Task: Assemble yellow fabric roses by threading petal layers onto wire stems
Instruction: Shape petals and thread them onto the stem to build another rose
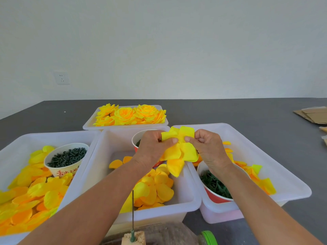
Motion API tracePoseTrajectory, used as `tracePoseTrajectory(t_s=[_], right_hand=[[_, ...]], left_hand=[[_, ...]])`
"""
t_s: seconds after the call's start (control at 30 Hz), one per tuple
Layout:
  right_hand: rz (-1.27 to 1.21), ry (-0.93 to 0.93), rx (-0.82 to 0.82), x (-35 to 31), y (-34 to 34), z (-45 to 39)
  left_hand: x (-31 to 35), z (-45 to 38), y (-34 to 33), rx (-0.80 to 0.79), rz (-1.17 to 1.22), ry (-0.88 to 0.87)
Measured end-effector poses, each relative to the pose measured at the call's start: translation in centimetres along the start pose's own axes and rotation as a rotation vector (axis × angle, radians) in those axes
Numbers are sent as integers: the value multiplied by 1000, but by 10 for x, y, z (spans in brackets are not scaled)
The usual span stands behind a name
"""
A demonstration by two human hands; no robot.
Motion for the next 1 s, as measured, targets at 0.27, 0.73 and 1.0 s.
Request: tracePoseTrajectory(t_s=[0.27, 0.73, 1.0], right_hand=[[-313, -186, -28, 12, 3, -3], [-635, -391, 427, 32, 54, 0], [-81, -410, 708, 45, 89, -1]], left_hand=[[12, 3, 0, 21, 152, -80], [12, 3, -9, -24, 396, -1], [6, 2, -6, 6, 331, 21]])
Point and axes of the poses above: each hand's wrist, its own z-axis away from the middle knuckle, its own y-axis out of the back of the hand, x = y × z, the point moved 8 cm from there along -z, towards the middle knuckle, and after that the axes turned 7 degrees about -y, right-handed, at the moved point
